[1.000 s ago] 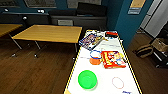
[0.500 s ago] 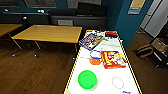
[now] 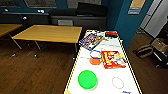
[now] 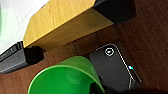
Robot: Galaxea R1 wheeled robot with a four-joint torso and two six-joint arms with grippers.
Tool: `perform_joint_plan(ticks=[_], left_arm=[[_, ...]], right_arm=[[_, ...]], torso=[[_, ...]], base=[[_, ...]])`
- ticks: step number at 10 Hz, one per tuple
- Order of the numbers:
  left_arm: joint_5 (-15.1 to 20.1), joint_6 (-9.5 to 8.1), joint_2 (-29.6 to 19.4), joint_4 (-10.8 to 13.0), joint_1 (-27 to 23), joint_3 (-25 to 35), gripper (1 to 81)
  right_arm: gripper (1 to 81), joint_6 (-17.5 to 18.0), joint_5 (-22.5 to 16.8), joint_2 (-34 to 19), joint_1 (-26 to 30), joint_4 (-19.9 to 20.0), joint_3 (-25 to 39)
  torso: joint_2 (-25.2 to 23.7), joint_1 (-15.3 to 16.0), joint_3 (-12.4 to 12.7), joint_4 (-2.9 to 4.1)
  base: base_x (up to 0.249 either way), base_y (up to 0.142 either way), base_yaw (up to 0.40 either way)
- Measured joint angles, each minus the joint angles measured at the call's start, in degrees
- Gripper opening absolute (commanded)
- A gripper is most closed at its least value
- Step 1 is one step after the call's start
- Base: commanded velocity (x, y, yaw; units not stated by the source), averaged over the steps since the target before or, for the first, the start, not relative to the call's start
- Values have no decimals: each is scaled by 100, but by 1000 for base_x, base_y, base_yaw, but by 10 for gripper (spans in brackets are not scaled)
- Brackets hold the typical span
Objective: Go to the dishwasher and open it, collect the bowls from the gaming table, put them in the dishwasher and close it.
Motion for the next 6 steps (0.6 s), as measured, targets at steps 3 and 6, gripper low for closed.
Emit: perform_joint_plan(ticks=[3, 6], left_arm=[[-27, -1, -811, 0, -174, 1397, 811], [-9, -1, -1694, 0, -394, 2565, 811]], right_arm=[[10, -22, 77, 490, -283, -60, -675], [10, -37, 140, 923, -410, -138, -1120]], torso=[[0, 0, 0, 0], [0, -2, 0, 0]], base=[[0, 0, 0], [0, 0, 0]])
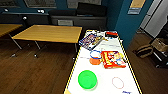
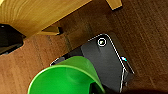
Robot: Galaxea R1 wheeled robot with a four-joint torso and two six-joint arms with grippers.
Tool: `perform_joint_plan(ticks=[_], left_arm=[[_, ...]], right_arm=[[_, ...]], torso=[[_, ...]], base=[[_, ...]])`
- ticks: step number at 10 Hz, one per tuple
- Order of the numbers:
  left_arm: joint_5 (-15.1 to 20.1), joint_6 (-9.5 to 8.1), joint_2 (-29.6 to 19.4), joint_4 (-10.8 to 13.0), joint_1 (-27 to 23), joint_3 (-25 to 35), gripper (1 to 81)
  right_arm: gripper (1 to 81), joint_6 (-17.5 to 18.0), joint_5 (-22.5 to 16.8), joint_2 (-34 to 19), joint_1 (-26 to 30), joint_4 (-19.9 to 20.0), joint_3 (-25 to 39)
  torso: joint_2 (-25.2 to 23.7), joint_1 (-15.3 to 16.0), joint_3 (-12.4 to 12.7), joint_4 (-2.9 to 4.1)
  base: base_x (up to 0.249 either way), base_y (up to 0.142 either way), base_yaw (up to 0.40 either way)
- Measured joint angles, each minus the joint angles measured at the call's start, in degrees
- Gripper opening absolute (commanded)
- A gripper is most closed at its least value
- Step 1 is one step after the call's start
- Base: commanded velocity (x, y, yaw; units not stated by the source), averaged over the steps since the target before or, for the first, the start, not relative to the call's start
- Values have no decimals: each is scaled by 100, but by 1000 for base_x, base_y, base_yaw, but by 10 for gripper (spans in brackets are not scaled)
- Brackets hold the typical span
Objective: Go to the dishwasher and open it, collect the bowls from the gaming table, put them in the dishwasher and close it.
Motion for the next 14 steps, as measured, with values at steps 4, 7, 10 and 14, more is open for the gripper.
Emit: perform_joint_plan(ticks=[4, 7, 10, 14], left_arm=[[41, -2, -1062, -6, -638, 1236, 811], [105, -2, -1649, -90, -994, 1886, 811], [351, -2, -1735, -334, -1512, 2198, 811], [1068, -2, -1541, -750, -2225, 2200, 811]], right_arm=[[10, -5, 2, 372, -65, -27, -363], [10, -2, 5, 439, -95, -118, -440], [10, -2, 2, 745, -108, -138, -685], [10, -2, -6, 835, -91, -156, -752]], torso=[[0, 2, 0, 0], [0, 2, 0, 0], [0, 2, 0, 0], [0, 2, -2, 0]], base=[[0, 0, 0], [0, 0, 0], [0, 0, 0], [0, 0, 0]])
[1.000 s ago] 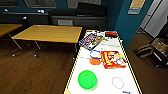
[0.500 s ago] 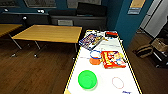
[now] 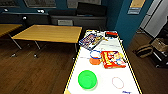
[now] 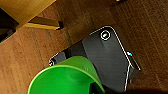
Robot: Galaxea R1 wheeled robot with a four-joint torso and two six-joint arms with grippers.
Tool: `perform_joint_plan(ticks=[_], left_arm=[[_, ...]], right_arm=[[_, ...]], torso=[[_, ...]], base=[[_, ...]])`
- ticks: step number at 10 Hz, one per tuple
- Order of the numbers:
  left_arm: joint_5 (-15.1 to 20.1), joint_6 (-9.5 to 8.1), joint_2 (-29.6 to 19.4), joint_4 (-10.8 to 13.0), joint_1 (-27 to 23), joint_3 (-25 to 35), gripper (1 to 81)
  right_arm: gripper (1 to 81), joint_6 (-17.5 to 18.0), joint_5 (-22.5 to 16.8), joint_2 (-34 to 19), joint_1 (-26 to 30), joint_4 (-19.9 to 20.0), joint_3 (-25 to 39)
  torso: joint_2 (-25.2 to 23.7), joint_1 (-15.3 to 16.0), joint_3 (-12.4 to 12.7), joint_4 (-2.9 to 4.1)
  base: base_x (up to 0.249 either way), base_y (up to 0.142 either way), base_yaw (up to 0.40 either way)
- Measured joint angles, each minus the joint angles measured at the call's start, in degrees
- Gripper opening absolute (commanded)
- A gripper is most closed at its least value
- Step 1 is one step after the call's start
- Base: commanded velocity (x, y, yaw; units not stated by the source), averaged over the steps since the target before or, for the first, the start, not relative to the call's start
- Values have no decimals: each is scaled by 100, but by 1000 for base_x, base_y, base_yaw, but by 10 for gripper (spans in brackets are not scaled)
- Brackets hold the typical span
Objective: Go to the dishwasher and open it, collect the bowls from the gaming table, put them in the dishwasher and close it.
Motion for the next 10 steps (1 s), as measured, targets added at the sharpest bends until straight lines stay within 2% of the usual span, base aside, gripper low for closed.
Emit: perform_joint_plan(ticks=[3, 7, 10], left_arm=[[419, 0, -2, -243, -560, 0, 811], [596, 0, 90, -450, -1218, -5, 811], [701, 0, 145, -545, -1302, -417, 811]], right_arm=[[10, 0, -2, 194, 28, -6, -105], [10, 0, -18, 188, 28, -11, -138], [10, 0, -20, 190, 28, -11, -168]], torso=[[0, 0, 0, 0], [0, 0, 0, 0], [0, 0, 0, 0]], base=[[0, 0, 0], [0, 0, 0], [0, 0, 0]])
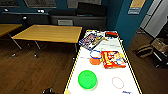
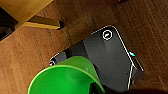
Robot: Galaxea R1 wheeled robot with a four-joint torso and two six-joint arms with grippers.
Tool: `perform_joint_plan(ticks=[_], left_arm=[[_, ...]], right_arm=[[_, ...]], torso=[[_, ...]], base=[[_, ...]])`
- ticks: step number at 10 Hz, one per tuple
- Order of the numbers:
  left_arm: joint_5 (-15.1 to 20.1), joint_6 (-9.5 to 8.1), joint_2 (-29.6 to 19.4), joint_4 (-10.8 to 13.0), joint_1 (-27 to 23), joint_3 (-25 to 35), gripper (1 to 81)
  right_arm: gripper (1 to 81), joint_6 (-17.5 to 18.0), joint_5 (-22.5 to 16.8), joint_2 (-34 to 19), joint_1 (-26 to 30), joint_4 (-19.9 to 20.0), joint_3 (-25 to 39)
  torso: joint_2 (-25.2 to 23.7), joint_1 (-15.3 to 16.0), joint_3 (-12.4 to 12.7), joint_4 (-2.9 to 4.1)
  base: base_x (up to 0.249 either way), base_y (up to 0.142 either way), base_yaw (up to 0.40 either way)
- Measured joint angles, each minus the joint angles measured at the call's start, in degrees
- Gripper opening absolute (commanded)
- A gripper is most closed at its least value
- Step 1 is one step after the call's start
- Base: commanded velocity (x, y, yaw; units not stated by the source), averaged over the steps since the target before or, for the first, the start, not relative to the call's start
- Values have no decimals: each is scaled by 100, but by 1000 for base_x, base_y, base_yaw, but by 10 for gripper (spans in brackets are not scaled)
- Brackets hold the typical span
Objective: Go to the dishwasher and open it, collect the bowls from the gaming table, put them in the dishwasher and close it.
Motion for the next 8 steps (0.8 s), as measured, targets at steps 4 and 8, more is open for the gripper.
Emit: perform_joint_plan(ticks=[4, 8], left_arm=[[-41, -5, 293, -148, 9, -600, 811], [-49, -145, 417, -315, -171, -719, 811]], right_arm=[[10, 0, -10, 4, 0, 0, -16], [10, 0, -46, 12, 32, 0, -28]], torso=[[0, 0, 0, 0], [0, 0, 0, 0]], base=[[0, 0, 0], [0, 0, 0]])
